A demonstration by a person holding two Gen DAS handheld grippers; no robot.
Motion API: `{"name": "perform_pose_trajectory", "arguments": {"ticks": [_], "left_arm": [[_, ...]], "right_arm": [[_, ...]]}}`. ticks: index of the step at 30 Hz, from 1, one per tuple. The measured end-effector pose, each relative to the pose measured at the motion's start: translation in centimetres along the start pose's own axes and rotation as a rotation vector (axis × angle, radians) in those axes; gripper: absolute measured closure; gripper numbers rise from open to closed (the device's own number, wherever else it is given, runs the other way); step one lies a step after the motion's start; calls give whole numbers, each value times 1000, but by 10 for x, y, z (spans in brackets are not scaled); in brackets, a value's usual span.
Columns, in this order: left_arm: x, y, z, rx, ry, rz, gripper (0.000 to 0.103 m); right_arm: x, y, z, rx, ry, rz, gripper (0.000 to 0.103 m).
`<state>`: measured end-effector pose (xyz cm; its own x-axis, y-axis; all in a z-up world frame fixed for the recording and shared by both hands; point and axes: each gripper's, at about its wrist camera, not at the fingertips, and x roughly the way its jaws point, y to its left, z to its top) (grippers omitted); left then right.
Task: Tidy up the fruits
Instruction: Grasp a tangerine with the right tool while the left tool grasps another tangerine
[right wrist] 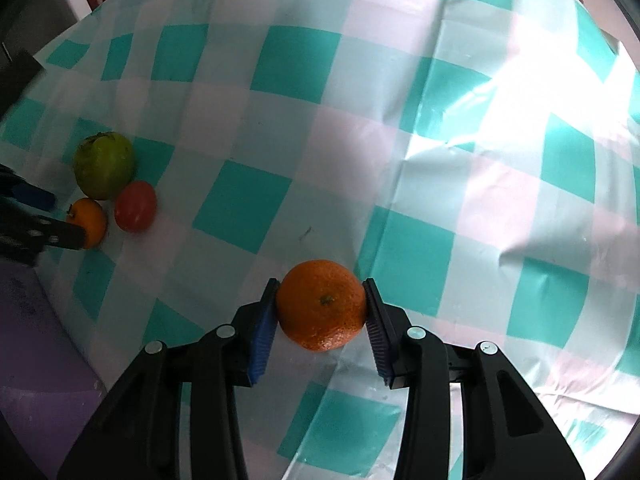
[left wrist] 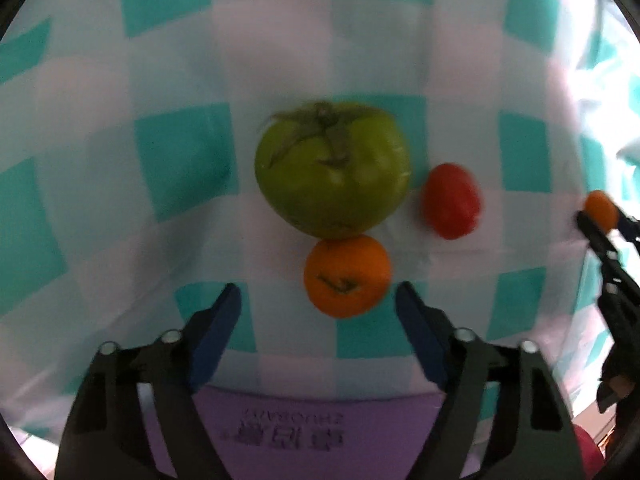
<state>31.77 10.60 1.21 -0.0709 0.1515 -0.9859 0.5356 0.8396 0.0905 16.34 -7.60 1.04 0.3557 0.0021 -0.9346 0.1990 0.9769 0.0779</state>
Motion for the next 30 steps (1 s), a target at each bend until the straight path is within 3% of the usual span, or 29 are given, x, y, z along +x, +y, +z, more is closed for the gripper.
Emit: {"name": "perform_pose_trajectory", "arguments": {"ticks": [1, 3, 9, 13, 15, 16, 19, 27, 30], "left_arm": [[5, 1, 2, 3, 14, -28, 37], [5, 0, 3, 9, 13, -53, 41], [6, -4, 8, 16, -9, -27, 43], [9, -5, 12, 16, 2, -25, 44], [7, -9, 14, 27, -2, -24, 49], [7, -11, 14, 33, -9, -37, 58], [4, -12, 10, 22, -35, -13, 59], [-25, -11, -13, -36, -191, -32, 59], [-40, -15, -39, -60, -268, -17, 59]], "right_arm": [[-1, -2, -2, 2, 0, 0, 62], [-3, -5, -6, 4, 0, 1, 62], [-8, -15, -17, 13, 7, 8, 62], [-4, -11, -1, 6, -2, 13, 62], [-6, -12, -1, 4, -6, 14, 62], [-5, -12, -4, 4, -8, 14, 62], [-9, -15, -7, 10, -11, 13, 62], [-24, -11, -16, 2, -15, 11, 62], [-36, -14, -18, 5, -9, 6, 62]]}}
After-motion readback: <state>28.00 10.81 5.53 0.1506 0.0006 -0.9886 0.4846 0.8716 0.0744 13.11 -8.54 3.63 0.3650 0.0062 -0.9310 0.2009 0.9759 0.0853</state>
